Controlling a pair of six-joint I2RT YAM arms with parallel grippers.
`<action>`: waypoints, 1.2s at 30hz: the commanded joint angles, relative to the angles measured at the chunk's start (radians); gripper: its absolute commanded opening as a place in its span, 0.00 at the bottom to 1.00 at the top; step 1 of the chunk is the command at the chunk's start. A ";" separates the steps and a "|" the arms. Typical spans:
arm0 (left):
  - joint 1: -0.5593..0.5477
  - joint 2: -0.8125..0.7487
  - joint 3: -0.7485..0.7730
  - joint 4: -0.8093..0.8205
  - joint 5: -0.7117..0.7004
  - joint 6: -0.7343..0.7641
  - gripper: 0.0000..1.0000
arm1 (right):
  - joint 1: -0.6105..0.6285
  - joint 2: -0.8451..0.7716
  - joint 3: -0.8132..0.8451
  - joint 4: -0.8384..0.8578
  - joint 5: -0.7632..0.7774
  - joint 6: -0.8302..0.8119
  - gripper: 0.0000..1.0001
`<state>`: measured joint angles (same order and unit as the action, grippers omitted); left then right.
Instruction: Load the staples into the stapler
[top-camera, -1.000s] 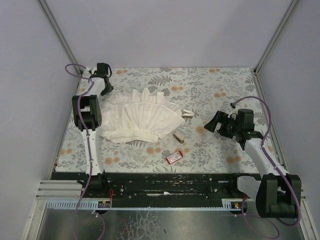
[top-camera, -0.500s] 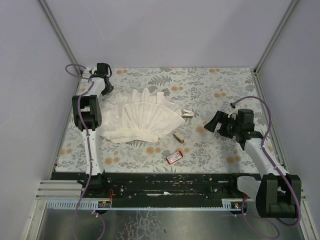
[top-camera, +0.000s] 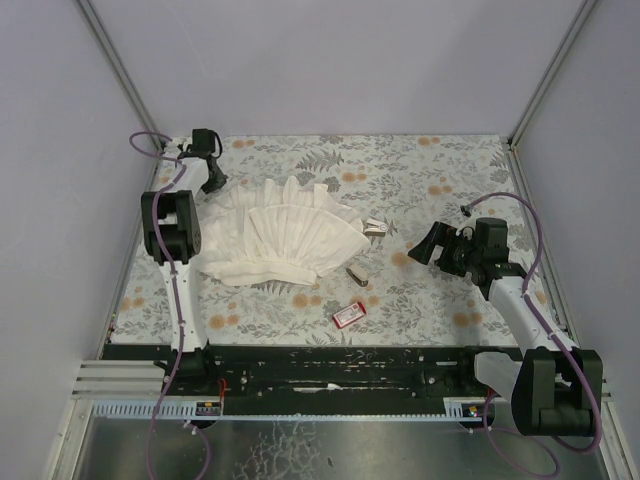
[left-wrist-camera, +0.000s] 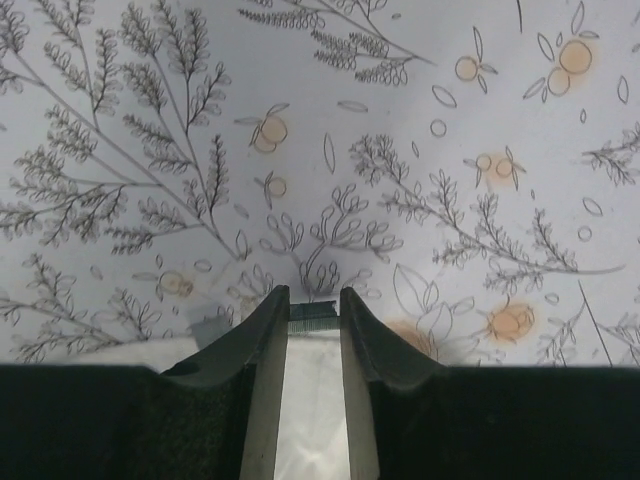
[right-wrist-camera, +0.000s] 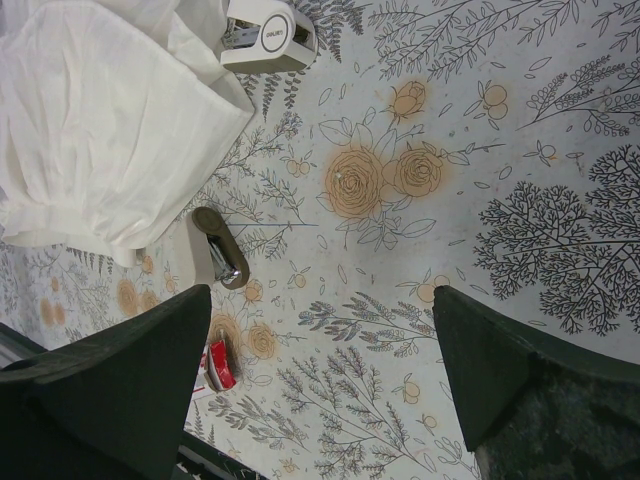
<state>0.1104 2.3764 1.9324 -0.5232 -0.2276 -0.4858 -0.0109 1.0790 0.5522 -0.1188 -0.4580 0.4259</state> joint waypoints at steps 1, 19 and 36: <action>0.005 -0.127 -0.059 0.049 0.034 0.007 0.20 | 0.006 -0.010 0.041 0.028 -0.028 -0.013 0.98; -0.343 -0.910 -0.959 0.148 0.145 -0.045 0.20 | 0.006 -0.006 0.018 0.071 -0.087 0.003 0.98; -1.009 -0.946 -1.159 0.134 0.020 -0.350 0.20 | 0.006 0.020 0.012 0.082 -0.082 0.003 0.97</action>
<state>-0.8425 1.3746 0.7563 -0.3965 -0.1501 -0.7986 -0.0109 1.1011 0.5522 -0.0689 -0.5175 0.4271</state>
